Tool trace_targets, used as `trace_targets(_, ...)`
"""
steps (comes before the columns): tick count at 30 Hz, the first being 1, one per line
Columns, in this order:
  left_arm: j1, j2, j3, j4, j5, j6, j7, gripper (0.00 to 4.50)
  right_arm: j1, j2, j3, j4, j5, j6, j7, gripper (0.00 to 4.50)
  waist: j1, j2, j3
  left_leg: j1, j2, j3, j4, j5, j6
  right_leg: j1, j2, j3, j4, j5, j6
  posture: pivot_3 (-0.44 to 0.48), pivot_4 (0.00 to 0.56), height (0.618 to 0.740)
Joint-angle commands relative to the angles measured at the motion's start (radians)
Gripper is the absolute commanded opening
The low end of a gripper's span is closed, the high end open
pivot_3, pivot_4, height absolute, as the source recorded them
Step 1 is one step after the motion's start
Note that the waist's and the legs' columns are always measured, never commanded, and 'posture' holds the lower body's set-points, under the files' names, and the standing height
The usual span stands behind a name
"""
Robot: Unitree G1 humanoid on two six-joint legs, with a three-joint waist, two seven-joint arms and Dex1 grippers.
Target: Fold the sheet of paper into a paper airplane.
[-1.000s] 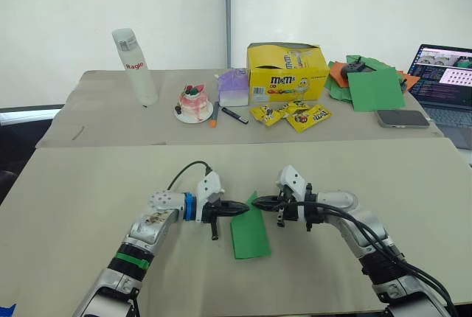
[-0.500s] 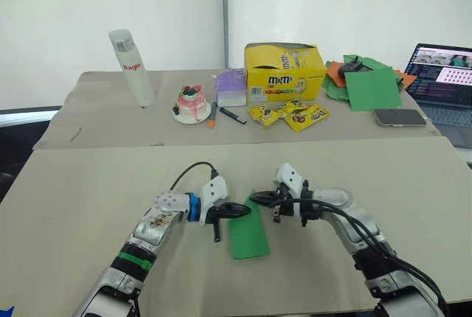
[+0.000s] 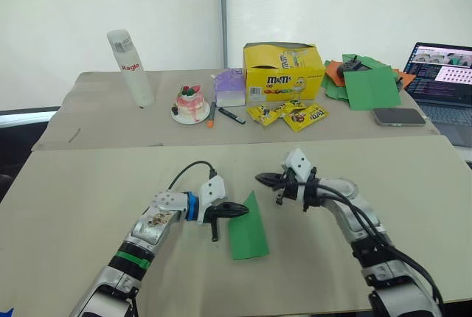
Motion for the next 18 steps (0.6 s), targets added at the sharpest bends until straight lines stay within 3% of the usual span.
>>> trace_targets(1,-0.001,0.015,-0.006,0.033,0.030,0.034,0.017,0.00,0.037,0.007,0.016,-0.085,0.023,0.040,0.023,0.03,0.000,0.000,0.000,0.000,0.000,0.000,0.000,0.000,0.000,0.000,0.000,0.000,0.000,0.000,0.000,0.000,0.150,0.740)
trace_targets(11,-0.005,0.024,-0.024,0.018,0.039,0.054,0.008,0.00,0.126,-0.054,0.120,-0.145,-0.054,0.041,0.073,0.03,0.003,0.001,-0.001,0.000,0.000,0.000,0.000,0.000,0.000,0.001,0.000,0.000,0.000,0.000,0.000,0.000,0.150,0.740)
trace_targets(18,-0.009,0.035,-0.032,-0.005,0.034,0.069,-0.007,0.00,0.284,-0.118,0.100,-0.306,0.017,0.091,0.101,0.03,0.004,0.001,-0.003,0.000,0.000,0.000,0.000,0.000,0.000,0.001,0.000,0.000,-0.001,0.000,0.000,0.000,0.150,0.740)
